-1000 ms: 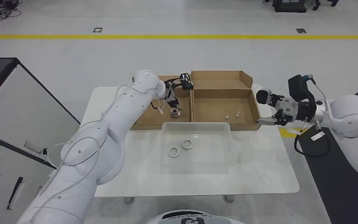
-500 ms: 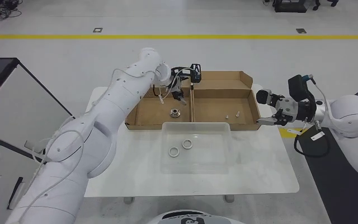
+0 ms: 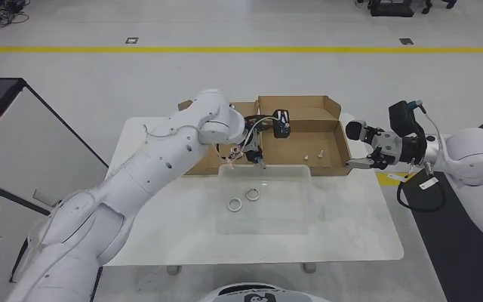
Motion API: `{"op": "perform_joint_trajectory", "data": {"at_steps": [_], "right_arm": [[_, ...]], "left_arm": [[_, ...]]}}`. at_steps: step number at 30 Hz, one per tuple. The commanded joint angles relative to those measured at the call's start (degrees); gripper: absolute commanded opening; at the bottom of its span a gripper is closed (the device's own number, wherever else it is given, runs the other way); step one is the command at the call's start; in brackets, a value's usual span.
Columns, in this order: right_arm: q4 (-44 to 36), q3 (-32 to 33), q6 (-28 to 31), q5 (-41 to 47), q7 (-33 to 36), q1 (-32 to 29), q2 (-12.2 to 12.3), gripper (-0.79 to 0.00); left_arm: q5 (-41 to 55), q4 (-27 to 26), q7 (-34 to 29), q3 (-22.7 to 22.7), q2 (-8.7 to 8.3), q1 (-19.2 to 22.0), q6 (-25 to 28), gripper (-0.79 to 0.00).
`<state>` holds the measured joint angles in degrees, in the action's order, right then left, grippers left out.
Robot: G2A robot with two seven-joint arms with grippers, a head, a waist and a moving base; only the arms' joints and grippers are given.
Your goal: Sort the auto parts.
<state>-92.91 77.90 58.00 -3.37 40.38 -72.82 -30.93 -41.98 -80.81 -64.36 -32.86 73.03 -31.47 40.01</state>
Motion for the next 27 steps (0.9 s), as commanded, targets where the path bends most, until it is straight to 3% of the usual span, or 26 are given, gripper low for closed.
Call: {"op": "perform_joint_trajectory", "data": {"at_steps": [1,6,19,27], "right_arm": [[0.0,0.0,0.0,0.0,0.0,0.0,0.0,0.000],[0.0,0.0,0.0,0.0,0.0,0.0,0.0,0.000],[0.0,0.0,0.0,0.0,0.0,0.0,0.0,0.000],[0.0,0.0,0.0,0.0,0.0,0.0,0.0,0.000]], "left_arm": [[2.2,-6.4,-2.8,0.0,-2.44,-1.1,-2.9,0.000],[7.5,-14.4,-7.6,0.7,-6.66,-2.6,-7.7,0.000],[5.7,-14.3,-8.0,1.2,-6.76,-3.7,-9.6,0.000],[11.2,-15.9,-16.6,3.9,-4.80,-1.9,-23.0,0.000]]}}
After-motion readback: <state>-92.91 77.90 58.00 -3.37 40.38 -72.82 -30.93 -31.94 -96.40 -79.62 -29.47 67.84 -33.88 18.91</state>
